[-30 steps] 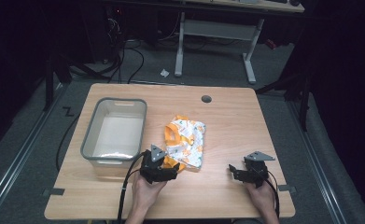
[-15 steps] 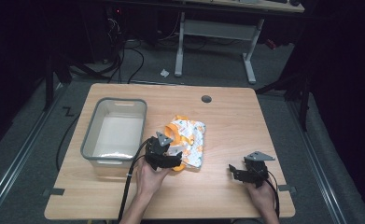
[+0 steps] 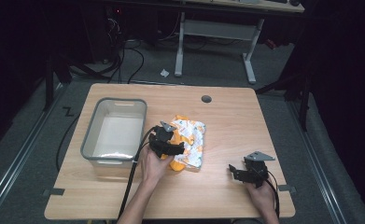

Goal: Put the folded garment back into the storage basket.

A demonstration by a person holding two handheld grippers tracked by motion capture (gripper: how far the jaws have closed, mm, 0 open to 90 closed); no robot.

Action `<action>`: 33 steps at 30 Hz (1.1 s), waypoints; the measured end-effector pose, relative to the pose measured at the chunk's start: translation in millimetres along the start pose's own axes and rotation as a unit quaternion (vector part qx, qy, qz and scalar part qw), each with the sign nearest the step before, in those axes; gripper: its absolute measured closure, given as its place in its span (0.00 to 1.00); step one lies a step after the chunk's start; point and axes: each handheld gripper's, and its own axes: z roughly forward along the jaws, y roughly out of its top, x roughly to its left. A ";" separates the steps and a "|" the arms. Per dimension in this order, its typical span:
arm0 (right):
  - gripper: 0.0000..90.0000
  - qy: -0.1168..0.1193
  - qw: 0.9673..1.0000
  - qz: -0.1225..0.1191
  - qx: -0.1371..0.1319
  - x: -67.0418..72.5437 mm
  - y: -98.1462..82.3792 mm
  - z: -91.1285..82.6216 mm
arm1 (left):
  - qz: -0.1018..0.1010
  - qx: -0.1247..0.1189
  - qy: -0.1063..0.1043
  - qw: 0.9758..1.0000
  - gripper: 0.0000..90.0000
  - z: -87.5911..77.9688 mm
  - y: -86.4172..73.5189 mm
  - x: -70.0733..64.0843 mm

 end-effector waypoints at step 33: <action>0.27 0.001 1.000 -0.001 0.000 0.1 0.0 0.0 | -0.025 0.065 0.018 0.997 0.27 51.9 -10.7 15.9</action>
